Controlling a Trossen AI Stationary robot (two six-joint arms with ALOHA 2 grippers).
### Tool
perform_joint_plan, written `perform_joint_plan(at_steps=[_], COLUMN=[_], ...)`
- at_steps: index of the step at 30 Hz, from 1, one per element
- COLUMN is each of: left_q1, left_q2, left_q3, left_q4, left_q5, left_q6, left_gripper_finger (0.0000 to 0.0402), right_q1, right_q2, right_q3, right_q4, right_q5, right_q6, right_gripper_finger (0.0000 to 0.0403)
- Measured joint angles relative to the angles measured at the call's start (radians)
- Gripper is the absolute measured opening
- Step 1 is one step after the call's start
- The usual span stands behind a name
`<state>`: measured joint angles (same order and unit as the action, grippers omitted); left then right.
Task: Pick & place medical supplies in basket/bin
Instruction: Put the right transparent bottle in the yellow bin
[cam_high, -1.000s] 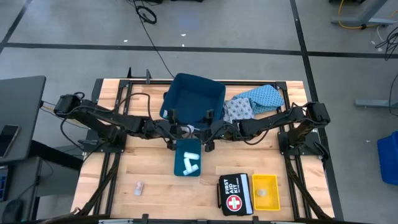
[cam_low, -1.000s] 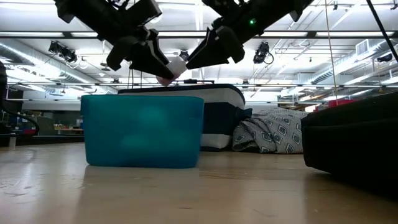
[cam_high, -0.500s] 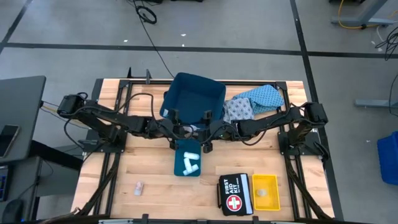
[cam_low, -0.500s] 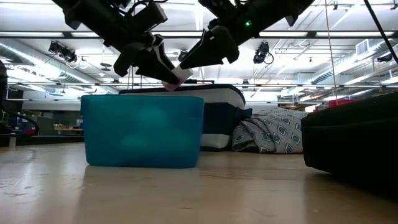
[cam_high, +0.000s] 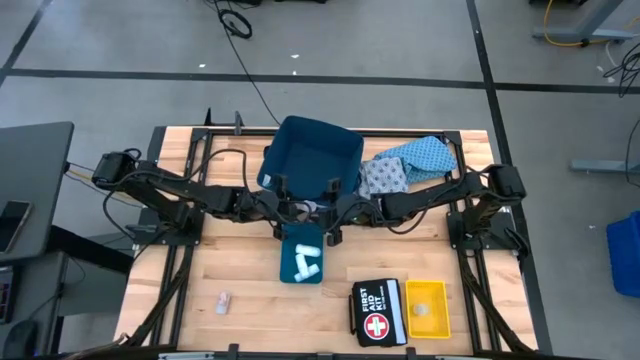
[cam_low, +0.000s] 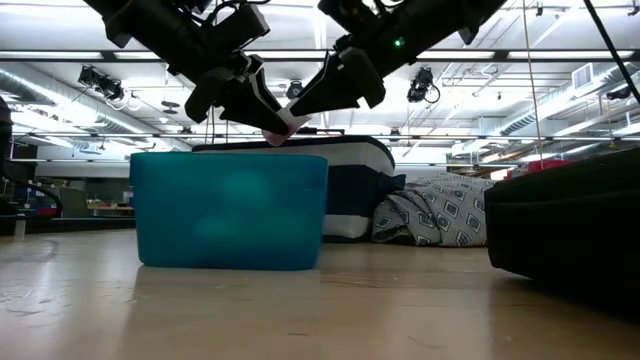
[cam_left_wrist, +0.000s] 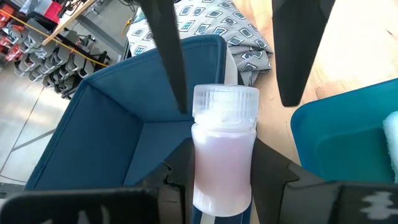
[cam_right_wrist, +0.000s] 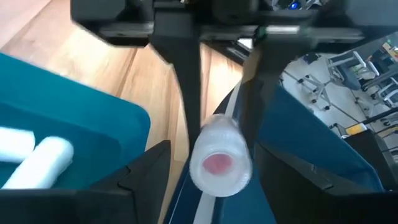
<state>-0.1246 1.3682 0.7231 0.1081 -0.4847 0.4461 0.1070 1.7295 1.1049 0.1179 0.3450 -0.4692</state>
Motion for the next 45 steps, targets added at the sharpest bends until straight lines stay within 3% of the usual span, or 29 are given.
perform_joint_plan(at_steps=[21, 25, 31, 45], left_q1=[0.0, 0.0, 0.0, 0.0], left_q2=[0.0, 0.0, 0.0, 0.0], left_q3=[-0.001, -0.001, -0.001, 0.0], left_q4=[0.018, 0.018, 0.019, 0.02], left_q5=[0.026, 0.026, 0.023, 0.024], left_q6=[0.001, 0.001, 0.0, 0.006], left_gripper_finger=[0.0104, 0.0104, 0.0104, 0.0104], right_q1=[0.001, 0.001, 0.002, 0.003], right_q2=[0.019, 0.019, 0.019, 0.019], right_q3=[0.0, 0.0, 0.0, 0.0], right_q4=[0.015, 0.015, 0.012, 0.012], right_q5=[0.039, 0.046, 0.069, 0.072], right_q6=[-0.018, -0.008, -0.006, -0.006], right_gripper_finger=[0.0236, 0.0211, 0.0133, 0.0133])
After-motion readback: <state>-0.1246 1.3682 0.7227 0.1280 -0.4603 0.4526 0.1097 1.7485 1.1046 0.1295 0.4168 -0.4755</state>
